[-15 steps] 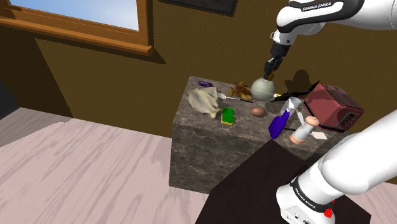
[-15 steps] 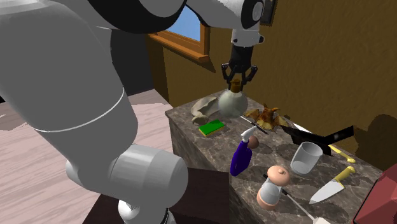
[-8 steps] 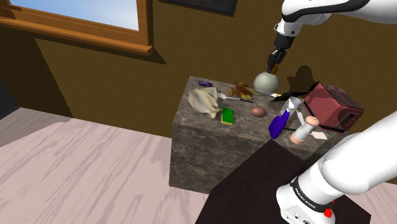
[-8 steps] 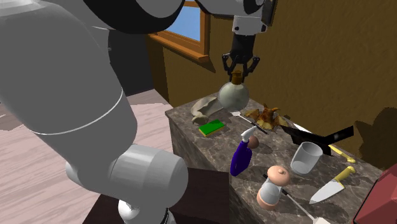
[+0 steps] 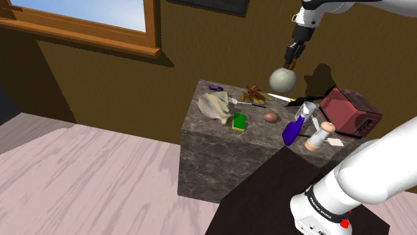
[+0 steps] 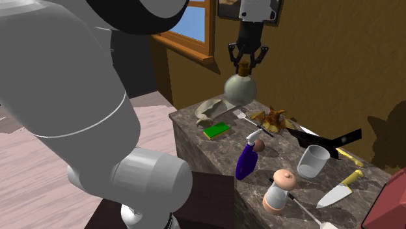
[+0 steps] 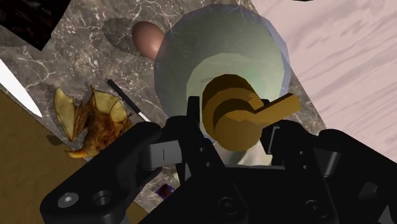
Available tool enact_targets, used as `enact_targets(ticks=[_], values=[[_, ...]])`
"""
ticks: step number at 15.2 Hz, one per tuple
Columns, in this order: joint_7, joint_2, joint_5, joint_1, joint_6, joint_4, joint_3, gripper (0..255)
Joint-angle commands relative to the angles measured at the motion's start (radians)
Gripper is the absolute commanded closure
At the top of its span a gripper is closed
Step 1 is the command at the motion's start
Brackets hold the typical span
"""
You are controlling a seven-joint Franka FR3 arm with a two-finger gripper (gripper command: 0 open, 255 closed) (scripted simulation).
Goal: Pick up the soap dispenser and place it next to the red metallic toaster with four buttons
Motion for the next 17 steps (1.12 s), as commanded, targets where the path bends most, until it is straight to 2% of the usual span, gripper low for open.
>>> enact_targets(ticks=[1,9,17], values=[[-0.017,-0.017,-0.009,-0.009,-0.009,-0.007,-0.01,255],[-0.163,-0.129,-0.084,-0.087,-0.01,-0.1,-0.1,255],[-0.334,-0.18,-0.151,-0.164,-0.015,-0.121,-0.212,255]])
